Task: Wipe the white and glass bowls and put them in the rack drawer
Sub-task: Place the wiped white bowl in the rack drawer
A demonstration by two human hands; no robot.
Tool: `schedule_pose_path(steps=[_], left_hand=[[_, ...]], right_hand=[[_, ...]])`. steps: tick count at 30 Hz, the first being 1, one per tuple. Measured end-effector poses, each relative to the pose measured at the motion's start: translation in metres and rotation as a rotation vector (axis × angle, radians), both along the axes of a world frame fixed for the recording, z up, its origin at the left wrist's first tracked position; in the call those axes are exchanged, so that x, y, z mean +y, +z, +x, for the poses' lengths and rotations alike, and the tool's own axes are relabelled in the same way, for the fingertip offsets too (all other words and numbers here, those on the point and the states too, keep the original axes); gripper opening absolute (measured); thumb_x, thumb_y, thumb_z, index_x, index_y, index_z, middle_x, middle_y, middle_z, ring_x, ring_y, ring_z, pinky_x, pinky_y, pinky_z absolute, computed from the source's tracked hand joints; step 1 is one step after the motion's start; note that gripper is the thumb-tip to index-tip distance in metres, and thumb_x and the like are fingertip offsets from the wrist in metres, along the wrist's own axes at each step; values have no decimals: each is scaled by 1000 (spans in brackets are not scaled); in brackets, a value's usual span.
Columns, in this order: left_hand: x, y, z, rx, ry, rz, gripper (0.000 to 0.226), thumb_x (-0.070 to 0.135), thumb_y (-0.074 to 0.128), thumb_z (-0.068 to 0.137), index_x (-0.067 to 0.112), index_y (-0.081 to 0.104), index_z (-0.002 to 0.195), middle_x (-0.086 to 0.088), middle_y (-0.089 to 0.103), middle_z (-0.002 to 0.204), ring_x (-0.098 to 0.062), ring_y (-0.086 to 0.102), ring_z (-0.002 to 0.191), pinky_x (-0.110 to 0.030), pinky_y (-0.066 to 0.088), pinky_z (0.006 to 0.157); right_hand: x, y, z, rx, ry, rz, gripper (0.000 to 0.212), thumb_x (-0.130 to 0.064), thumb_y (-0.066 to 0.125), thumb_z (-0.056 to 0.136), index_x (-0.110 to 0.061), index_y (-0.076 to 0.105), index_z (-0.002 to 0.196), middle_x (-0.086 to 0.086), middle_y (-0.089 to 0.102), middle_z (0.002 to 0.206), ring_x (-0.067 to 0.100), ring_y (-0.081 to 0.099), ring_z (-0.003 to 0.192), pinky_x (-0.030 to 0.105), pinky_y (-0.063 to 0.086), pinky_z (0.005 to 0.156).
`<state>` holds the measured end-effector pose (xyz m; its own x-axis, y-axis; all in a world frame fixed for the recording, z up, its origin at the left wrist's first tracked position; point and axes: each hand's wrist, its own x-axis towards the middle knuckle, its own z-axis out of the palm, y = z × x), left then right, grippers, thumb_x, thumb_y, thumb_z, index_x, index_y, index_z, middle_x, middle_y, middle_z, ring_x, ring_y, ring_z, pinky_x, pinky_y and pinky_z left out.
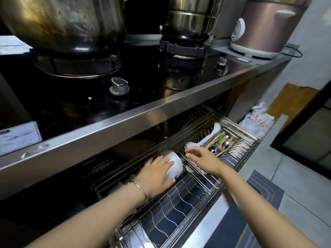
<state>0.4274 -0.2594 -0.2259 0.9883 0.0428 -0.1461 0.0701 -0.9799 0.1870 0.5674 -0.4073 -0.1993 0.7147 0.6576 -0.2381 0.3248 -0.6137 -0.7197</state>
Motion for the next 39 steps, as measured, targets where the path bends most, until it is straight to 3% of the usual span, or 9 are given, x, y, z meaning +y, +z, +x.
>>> schedule_pose_path(steps=[6, 9, 12, 18, 21, 25, 29, 33, 39], left_hand=[[-8, 96, -43, -291, -175, 15, 54, 46, 41, 95, 19, 41, 141, 1, 46, 143, -18, 40, 133, -34, 29, 111], [-7, 148, -79, -452, -249, -47, 50, 46, 41, 91, 17, 54, 130, 0, 59, 127, -19, 52, 119, -35, 40, 102], [3, 193, -118, -528, -263, -47, 44, 40, 52, 93, 17, 54, 130, 0, 59, 127, -17, 50, 119, -33, 37, 104], [60, 241, -207, -561, -82, 97, 52, 49, 43, 94, 20, 48, 137, 2, 51, 139, -17, 41, 131, -20, 19, 109], [96, 241, -259, -499, 68, 129, 61, 59, 32, 92, 25, 42, 141, 6, 38, 149, -12, 29, 140, -13, 8, 107], [141, 237, -327, -401, 255, 96, 69, 65, 28, 86, 25, 43, 140, 7, 38, 149, -13, 36, 136, -22, 24, 108], [169, 235, -375, -338, 358, 100, 93, 77, 14, 71, 24, 43, 141, 4, 40, 148, -14, 37, 135, -19, 23, 108], [179, 232, -398, -341, 396, 57, 108, 89, 1, 63, 27, 43, 140, 9, 37, 149, -9, 34, 136, -19, 22, 109], [184, 228, -398, -378, 413, -12, 80, 77, 24, 77, 30, 44, 139, 10, 37, 149, -7, 31, 137, -19, 22, 110]], right_hand=[[-41, 53, -69, -115, -82, 220, 21, -20, 56, 95, -29, 62, 113, -9, 63, 112, 11, 60, 103, 26, 48, 88], [-41, 95, -105, -209, -68, 327, 22, -22, 55, 96, -31, 61, 115, -15, 63, 108, -3, 59, 96, 14, 46, 80], [-27, 139, -140, -249, -26, 420, 26, -22, 56, 95, -32, 60, 119, -17, 63, 110, -7, 57, 101, 15, 46, 85], [32, 199, -214, -351, 193, 476, 34, -29, 57, 94, -36, 54, 128, -27, 52, 129, -11, 44, 122, 14, 34, 103], [70, 207, -254, -346, 304, 451, 36, -33, 56, 94, -38, 52, 130, -28, 48, 133, -14, 39, 124, 9, 30, 103], [122, 205, -305, -353, 467, 402, 38, -35, 57, 94, -36, 50, 132, -26, 45, 135, -11, 39, 124, 11, 30, 104], [162, 208, -341, -422, 541, 336, 37, -41, 56, 93, -29, 54, 128, -20, 51, 128, -5, 46, 114, 13, 36, 96], [184, 210, -353, -691, 558, 189, 36, -50, 60, 88, -27, 64, 114, -10, 57, 111, 8, 52, 105, 27, 42, 90], [204, 212, -357, -1120, 606, 16, 29, -38, 51, 94, -18, 72, 91, 2, 62, 93, 24, 57, 91, 34, 38, 70]])
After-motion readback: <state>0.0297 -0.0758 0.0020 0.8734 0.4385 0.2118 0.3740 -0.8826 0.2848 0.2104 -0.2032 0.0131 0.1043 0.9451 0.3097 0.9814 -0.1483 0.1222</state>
